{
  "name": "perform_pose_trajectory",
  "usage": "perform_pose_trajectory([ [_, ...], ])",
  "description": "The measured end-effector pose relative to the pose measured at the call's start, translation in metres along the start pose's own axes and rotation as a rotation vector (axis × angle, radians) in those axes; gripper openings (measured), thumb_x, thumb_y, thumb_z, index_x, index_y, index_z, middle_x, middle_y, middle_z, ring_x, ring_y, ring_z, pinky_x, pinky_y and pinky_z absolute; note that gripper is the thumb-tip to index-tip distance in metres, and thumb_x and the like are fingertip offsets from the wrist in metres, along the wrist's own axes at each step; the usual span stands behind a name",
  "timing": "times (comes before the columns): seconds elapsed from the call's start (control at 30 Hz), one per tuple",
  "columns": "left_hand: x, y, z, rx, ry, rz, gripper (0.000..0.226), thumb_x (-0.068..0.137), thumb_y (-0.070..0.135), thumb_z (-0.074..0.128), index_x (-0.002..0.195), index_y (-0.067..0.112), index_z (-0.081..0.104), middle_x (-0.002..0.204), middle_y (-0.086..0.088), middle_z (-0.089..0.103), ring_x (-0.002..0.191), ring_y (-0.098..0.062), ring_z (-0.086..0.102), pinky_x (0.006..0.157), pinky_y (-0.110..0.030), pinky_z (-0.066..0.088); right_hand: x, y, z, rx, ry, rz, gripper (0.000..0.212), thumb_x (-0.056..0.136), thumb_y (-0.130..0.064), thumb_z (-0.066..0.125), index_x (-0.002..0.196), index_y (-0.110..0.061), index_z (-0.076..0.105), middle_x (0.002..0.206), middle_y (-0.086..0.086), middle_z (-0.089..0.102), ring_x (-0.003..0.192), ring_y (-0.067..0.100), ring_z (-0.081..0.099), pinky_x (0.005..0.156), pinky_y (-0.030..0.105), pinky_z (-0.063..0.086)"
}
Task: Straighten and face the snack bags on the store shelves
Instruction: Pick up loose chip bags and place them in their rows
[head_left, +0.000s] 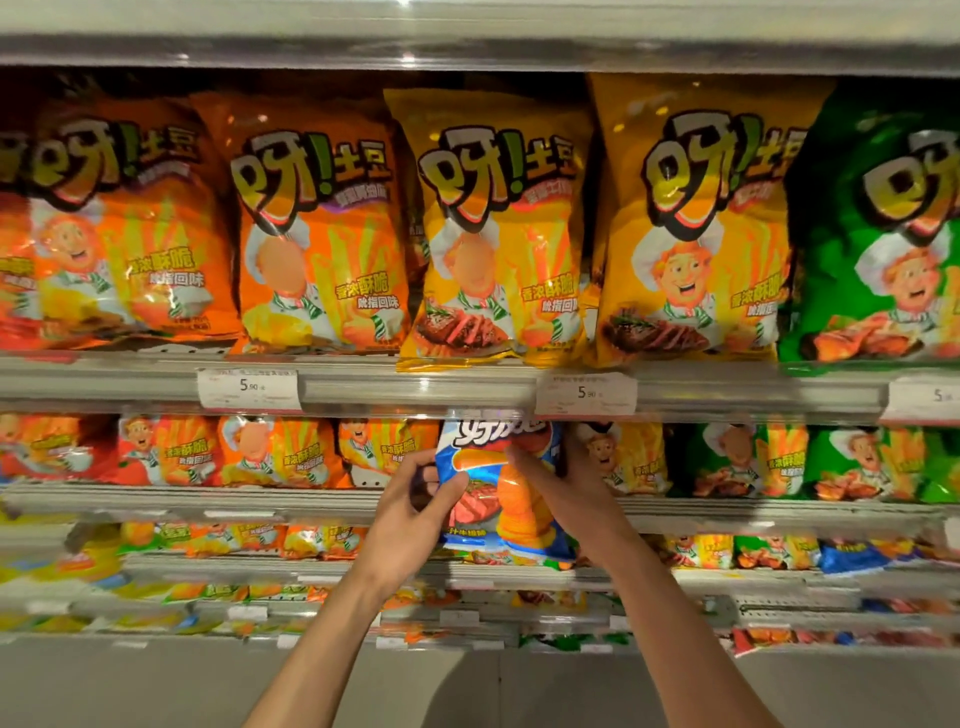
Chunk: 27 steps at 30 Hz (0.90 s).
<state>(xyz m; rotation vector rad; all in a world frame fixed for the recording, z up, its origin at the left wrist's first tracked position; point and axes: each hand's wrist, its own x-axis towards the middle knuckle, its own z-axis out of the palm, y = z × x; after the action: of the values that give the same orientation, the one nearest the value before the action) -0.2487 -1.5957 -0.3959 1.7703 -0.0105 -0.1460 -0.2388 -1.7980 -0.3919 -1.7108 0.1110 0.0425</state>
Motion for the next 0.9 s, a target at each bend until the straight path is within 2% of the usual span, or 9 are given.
perform_pose_trajectory([
  [0.1, -0.012, -0.003, -0.005, 0.019, 0.015, -0.004, 0.024, 0.095, 0.034, 0.069, 0.115, 0.038, 0.058, 0.101, -0.005, 0.069, 0.088, 0.0, 0.067, 0.075, -0.017, 0.052, -0.007, 0.003, 0.006, 0.033, -0.002, 0.023, 0.039, 0.089, -0.038, 0.074, 0.115, -0.054, 0.05, 0.122, -0.03, 0.059, 0.112, -0.014, 0.051, 0.101, 0.021, 0.042],
  [0.23, -0.023, -0.008, -0.015, -0.009, -0.009, -0.035, 0.028, 0.092, 0.036, 0.07, 0.119, 0.036, 0.059, 0.096, 0.004, 0.069, 0.087, 0.0, 0.068, 0.081, -0.025, 0.053, -0.021, 0.008, 0.014, 0.122, 0.069, 0.059, 0.044, 0.086, -0.031, 0.078, 0.124, -0.039, 0.058, 0.119, -0.017, 0.069, 0.111, -0.003, 0.061, 0.09, 0.017, 0.046],
  [0.37, -0.029, -0.012, -0.035, -0.054, -0.003, -0.006, 0.027, 0.094, 0.025, 0.071, 0.12, 0.028, 0.063, 0.106, -0.002, 0.07, 0.097, -0.004, 0.067, 0.082, -0.011, 0.05, -0.046, 0.007, 0.023, 0.167, 0.147, 0.115, 0.044, 0.082, -0.03, 0.081, 0.12, -0.038, 0.059, 0.115, -0.013, 0.072, 0.106, 0.002, 0.065, 0.086, 0.019, 0.048],
  [0.47, -0.034, -0.009, -0.049, -0.083, -0.044, 0.048, 0.021, 0.097, 0.013, 0.066, 0.116, 0.021, 0.064, 0.1, -0.003, 0.069, 0.086, 0.003, 0.064, 0.081, -0.006, 0.047, -0.068, 0.009, 0.026, 0.15, 0.248, 0.131, 0.046, 0.081, -0.029, 0.083, 0.122, -0.034, 0.062, 0.114, -0.011, 0.073, 0.106, 0.008, 0.068, 0.09, 0.028, 0.053],
  [0.57, -0.034, -0.017, -0.059, -0.057, -0.099, 0.106, 0.018, 0.1, 0.006, 0.061, 0.118, 0.002, 0.062, 0.097, -0.007, 0.064, 0.087, -0.009, 0.06, 0.079, -0.007, 0.048, -0.093, 0.011, 0.03, 0.153, 0.339, 0.121, 0.046, 0.081, -0.028, 0.084, 0.122, -0.03, 0.064, 0.11, -0.01, 0.076, 0.102, 0.008, 0.071, 0.088, 0.028, 0.057],
  [0.63, -0.034, -0.022, -0.06, -0.062, -0.134, 0.127, 0.011, 0.099, 0.001, 0.06, 0.105, -0.007, 0.059, 0.089, -0.008, 0.058, 0.086, -0.019, 0.055, 0.081, -0.016, 0.05, -0.109, 0.016, 0.03, 0.163, 0.404, 0.119, 0.045, 0.081, -0.025, 0.083, 0.122, -0.029, 0.065, 0.108, -0.009, 0.077, 0.101, 0.009, 0.072, 0.089, 0.034, 0.058],
  [0.73, -0.04, -0.023, -0.053, -0.084, -0.122, 0.128, 0.016, 0.095, 0.005, 0.068, 0.101, 0.02, 0.068, 0.093, 0.0, 0.071, 0.087, -0.017, 0.067, 0.076, -0.02, 0.053, -0.133, 0.019, 0.024, 0.163, 0.465, 0.128, 0.044, 0.081, -0.026, 0.085, 0.12, -0.027, 0.066, 0.109, -0.006, 0.077, 0.103, 0.017, 0.072, 0.091, 0.042, 0.058],
  [0.8, -0.046, -0.018, -0.043, -0.136, -0.138, 0.126, 0.021, 0.092, 0.009, 0.071, 0.101, 0.029, 0.071, 0.097, -0.001, 0.075, 0.09, -0.019, 0.07, 0.078, -0.027, 0.053, -0.147, 0.02, 0.013, 0.199, 0.497, 0.143, 0.041, 0.084, -0.019, 0.082, 0.121, -0.022, 0.066, 0.108, -0.001, 0.078, 0.101, 0.018, 0.073, 0.082, 0.033, 0.06],
  [0.9, -0.052, -0.012, -0.023, -0.121, -0.188, 0.131, 0.018, 0.094, 0.009, 0.07, 0.104, 0.025, 0.071, 0.096, 0.006, 0.076, 0.092, -0.011, 0.071, 0.082, -0.027, 0.054, -0.166, 0.019, -0.011, 0.316, 0.552, 0.174, 0.036, 0.089, 0.001, 0.072, 0.123, -0.007, 0.063, 0.107, 0.008, 0.076, 0.082, 0.008, 0.075, 0.06, 0.017, 0.056],
])
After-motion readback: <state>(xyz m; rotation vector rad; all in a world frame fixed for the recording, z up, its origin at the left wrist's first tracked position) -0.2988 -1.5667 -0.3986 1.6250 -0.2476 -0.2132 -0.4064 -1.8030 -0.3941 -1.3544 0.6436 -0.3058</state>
